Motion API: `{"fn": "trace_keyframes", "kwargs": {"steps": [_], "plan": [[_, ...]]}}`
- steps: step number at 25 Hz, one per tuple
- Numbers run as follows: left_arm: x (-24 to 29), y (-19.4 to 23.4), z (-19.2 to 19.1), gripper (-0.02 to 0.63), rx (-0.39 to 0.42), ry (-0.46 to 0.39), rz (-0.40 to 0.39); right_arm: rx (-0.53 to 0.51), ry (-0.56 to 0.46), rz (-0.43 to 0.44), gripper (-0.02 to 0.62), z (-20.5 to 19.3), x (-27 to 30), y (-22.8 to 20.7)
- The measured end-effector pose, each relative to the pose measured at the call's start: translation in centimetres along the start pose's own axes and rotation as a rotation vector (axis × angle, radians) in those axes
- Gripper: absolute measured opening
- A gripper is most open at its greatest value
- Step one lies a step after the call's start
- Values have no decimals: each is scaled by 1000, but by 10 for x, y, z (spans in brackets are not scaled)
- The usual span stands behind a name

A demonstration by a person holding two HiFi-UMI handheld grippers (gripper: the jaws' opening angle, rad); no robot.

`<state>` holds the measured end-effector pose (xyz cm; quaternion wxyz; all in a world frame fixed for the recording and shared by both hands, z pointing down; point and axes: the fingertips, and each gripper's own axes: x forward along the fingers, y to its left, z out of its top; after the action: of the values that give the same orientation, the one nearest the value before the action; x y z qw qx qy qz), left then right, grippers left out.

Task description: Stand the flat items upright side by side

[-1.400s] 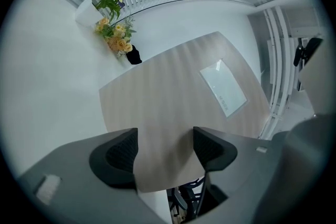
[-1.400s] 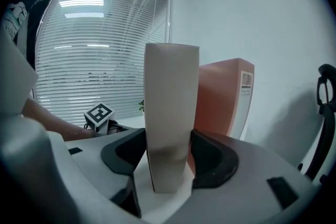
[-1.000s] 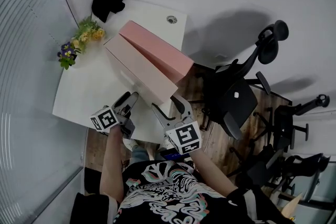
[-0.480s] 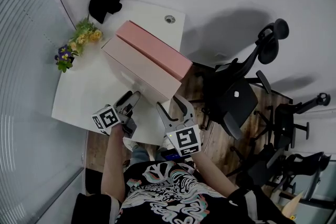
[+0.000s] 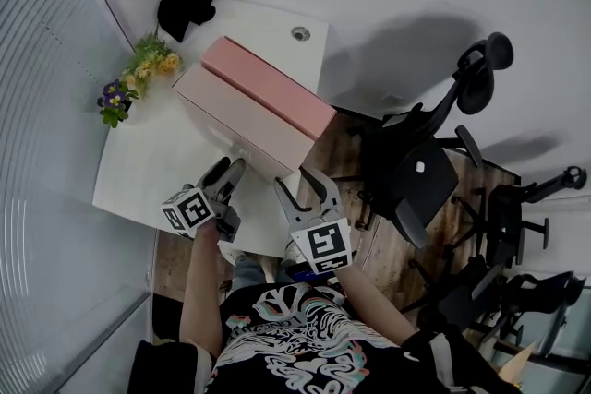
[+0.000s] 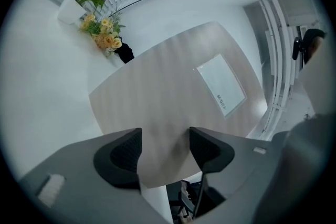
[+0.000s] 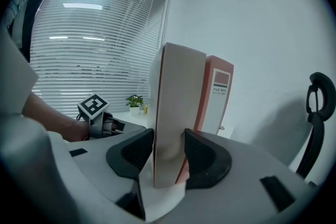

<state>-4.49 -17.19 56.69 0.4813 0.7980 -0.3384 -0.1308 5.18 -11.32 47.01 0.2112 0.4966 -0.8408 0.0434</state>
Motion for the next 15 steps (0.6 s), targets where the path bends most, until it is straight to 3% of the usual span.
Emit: {"fn": "trace_keyframes", "kwargs": {"steps": [4,8,15], "plan": [[-11,-8,12,273,48,-89,53,51,-33,46,121,0,-8,3],[-27,-29,22,257,242,-138,141,112,-56,20,7,-4,-19,-7],[-39,-98,23,140,540,-167,199,179,-112,31,2,0,-41,-29]]}}
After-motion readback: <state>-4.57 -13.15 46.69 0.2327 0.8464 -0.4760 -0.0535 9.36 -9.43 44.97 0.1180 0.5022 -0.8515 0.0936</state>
